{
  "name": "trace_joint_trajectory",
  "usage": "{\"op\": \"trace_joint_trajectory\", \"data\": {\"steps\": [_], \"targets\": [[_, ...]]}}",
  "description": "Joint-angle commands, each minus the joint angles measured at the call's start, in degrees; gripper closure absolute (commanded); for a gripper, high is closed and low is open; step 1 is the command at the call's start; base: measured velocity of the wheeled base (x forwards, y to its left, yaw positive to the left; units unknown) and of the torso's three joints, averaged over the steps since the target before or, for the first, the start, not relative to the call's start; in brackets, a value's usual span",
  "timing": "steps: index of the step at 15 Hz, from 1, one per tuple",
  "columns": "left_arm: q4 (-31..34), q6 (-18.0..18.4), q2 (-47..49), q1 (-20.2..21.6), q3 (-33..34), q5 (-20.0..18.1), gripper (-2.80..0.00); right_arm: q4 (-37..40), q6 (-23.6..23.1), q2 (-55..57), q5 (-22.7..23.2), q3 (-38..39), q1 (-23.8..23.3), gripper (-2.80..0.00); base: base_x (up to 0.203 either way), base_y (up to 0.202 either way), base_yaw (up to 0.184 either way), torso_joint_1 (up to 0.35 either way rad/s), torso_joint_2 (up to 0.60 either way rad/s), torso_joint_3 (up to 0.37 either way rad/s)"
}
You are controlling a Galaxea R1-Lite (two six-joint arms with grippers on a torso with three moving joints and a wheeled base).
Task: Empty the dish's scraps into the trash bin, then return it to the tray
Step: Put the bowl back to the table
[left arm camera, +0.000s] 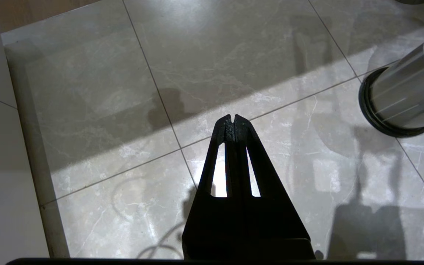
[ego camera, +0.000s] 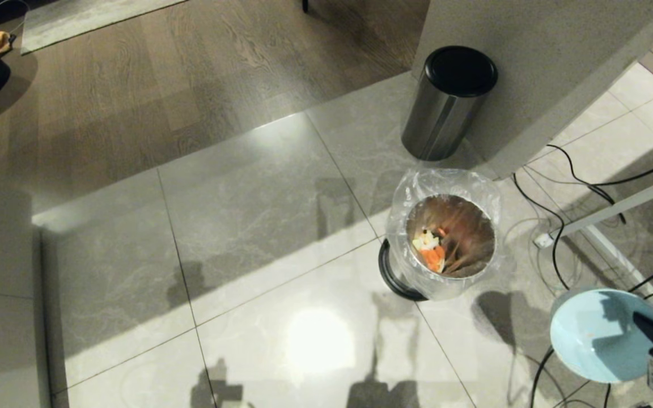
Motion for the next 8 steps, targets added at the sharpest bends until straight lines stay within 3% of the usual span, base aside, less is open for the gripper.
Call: {"op": "trace_joint_trajectory", "data": {"steps": [1,8], "targets": [[0.0,0.0,0.1,0.0,0.0,0.0,0.00,3.3,1.2,-8.5,0.1,2.5,-0.8,0.00,0.000,0.000,0.000,0.000,0.00,0.000],[0.0,0.0,0.0,0.0,0.0,0.0,0.00,29.9,2.0,-31.0,0.4,2.8,-5.1,0.00,0.000,0.000,0.000,0.000,0.00,0.000]]}}
